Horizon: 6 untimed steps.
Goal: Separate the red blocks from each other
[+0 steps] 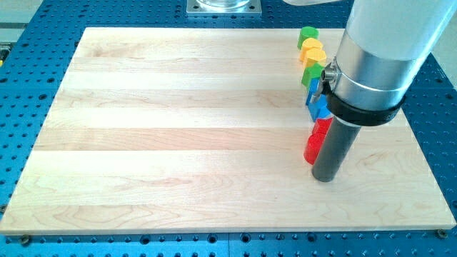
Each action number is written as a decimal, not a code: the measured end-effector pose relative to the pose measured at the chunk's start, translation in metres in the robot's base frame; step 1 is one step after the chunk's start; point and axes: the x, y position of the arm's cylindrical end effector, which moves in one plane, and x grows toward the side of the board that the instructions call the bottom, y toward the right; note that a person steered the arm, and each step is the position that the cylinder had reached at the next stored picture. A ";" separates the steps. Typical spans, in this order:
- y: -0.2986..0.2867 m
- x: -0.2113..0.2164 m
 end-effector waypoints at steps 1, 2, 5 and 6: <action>0.037 -0.004; 0.014 -0.018; -0.066 0.004; -0.060 -0.029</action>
